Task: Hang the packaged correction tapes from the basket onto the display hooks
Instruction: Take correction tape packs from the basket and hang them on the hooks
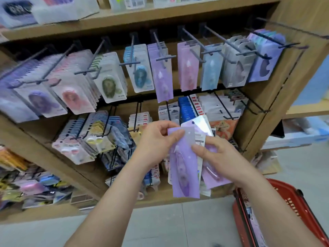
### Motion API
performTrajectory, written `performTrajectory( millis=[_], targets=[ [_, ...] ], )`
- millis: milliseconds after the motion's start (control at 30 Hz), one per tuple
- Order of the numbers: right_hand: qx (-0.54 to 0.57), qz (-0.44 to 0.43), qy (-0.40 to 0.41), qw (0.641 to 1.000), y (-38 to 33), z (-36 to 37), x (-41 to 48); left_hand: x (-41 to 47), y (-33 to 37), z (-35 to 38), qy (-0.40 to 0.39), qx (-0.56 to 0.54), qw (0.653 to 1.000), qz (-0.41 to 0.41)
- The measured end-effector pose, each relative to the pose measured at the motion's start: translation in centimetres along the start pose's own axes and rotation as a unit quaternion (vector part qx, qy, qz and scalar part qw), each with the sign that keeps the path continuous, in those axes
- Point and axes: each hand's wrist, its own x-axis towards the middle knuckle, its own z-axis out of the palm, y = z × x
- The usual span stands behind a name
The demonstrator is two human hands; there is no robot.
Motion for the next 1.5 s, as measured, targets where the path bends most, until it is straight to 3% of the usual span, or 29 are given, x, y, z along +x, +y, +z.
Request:
performTrajectory(
  millis=[133, 333, 567, 733, 1000, 1233, 1367, 1500],
  targets=[
    [0.003, -0.003, 0.011, 1.000, -0.5, -0.3, 2.1, 1.8, 0.9, -0.9, 0.066, -0.053, 0.996, 0.034],
    [0.004, -0.026, -0.020, 0.999, -0.9, -1.2, 5.5, 5.1, 3.0, 0.3, 0.196, -0.229, 0.953, 0.033],
    [0.036, -0.051, -0.012, 0.998, -1.6, -2.4, 8.9, 8.2, 4.9, 0.5, 0.271, -0.192, 0.936, 0.113],
    [0.034, -0.044, -0.016, 0.998, -1.4, -2.5, 10.4, 9.8, 5.6, 0.7, 0.330, -0.164, 0.921, 0.122],
    [0.035, -0.033, -0.031, 0.998, -1.0, -2.5, 10.7, 10.6, 5.7, -0.2, 0.272, -0.218, 0.936, 0.051],
    [0.050, -0.044, -0.028, 0.997, -0.4, -1.7, 11.3, 10.0, 5.7, -0.2, 0.271, -0.138, 0.948, 0.089],
    [0.069, -0.053, -0.029, 0.996, -0.4, -1.9, 11.7, 7.4, 3.9, -0.2, 0.224, -0.120, 0.964, 0.077],
    [0.092, -0.049, -0.027, 0.994, -0.3, -2.2, 11.7, 5.2, 1.5, -0.5, 0.170, -0.011, 0.980, 0.104]
  ],
)
